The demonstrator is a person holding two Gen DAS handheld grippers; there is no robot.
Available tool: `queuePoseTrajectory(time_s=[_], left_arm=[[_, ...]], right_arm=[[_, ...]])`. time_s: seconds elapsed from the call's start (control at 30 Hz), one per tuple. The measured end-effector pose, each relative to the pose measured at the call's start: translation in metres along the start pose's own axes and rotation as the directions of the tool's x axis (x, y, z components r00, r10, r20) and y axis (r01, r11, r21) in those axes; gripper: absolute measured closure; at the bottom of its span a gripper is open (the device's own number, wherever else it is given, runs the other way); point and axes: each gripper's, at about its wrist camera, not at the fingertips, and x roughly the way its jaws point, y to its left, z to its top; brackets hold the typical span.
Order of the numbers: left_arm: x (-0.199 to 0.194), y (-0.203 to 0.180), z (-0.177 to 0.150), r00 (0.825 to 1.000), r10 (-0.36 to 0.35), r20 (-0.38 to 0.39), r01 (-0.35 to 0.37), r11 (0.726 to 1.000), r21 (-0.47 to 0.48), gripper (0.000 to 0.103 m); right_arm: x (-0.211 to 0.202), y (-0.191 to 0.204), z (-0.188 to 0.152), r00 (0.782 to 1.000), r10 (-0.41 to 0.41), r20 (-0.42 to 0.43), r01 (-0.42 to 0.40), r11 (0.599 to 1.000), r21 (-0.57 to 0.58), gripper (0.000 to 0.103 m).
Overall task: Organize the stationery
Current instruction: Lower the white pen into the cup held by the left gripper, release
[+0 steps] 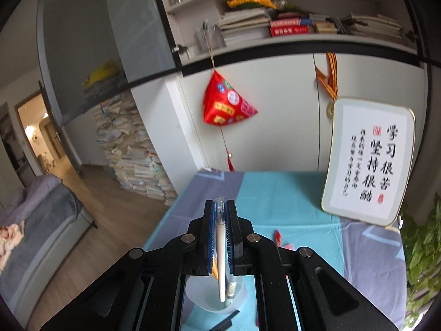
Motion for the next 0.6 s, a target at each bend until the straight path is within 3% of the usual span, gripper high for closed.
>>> queuePoseTrajectory(time_s=[0.6], left_arm=[[-0.003,-0.003,-0.002,1.000,0.003,0.007,-0.003,1.000,0.007,0.033]], right_arm=[[0.017,-0.020,-0.043,0.991,-0.003,-0.134,0.010,0.999,0.053,0.095]])
